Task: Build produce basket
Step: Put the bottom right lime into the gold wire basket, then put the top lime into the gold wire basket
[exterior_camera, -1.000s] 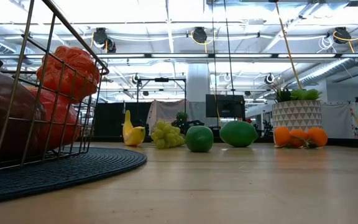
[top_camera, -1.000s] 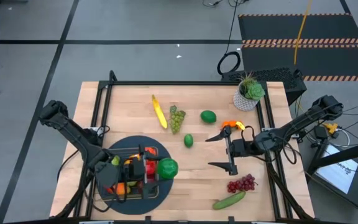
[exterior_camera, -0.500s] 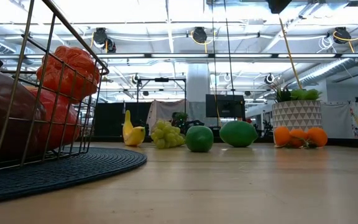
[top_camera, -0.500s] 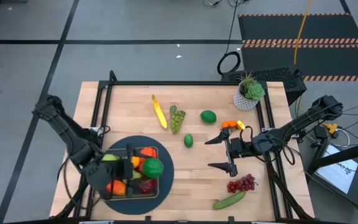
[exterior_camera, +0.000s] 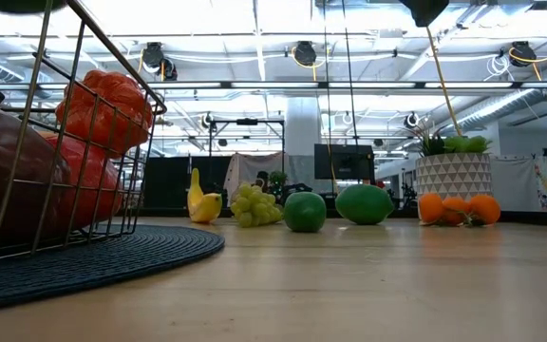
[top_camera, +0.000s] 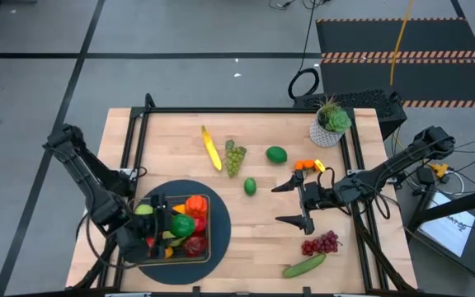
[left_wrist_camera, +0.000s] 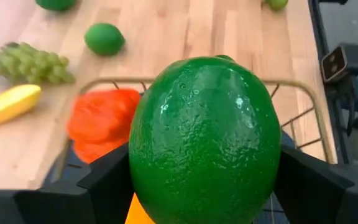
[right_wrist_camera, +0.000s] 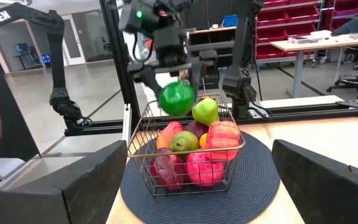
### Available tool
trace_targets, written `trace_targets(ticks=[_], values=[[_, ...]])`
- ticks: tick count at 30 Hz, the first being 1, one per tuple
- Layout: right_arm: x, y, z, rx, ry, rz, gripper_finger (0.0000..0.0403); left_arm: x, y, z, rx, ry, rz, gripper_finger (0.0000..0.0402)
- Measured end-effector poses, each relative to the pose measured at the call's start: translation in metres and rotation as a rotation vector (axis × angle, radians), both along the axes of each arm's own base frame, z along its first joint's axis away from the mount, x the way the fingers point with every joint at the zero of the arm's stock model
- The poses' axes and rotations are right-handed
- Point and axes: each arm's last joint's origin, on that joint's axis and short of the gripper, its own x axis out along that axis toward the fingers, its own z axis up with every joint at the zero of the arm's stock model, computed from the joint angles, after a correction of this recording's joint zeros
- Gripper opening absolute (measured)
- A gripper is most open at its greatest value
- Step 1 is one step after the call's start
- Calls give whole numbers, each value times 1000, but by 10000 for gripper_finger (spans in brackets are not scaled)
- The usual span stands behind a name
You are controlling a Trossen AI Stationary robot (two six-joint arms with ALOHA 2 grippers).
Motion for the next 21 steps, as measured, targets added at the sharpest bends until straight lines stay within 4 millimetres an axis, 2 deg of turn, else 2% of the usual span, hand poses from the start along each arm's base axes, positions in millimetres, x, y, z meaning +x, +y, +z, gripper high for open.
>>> trace_targets(ticks=[8, 14, 21], values=[[0, 0, 0, -10, -1, -1, 393, 12, -15, -29, -53, 12, -23, 315], [0, 0, 0, -8, -1, -1, 393, 17, -21, -38, -34, 22, -30, 343], [0, 0, 0, -9, -1, -2, 393, 17, -21, -37, -44, 19, -25, 368]])
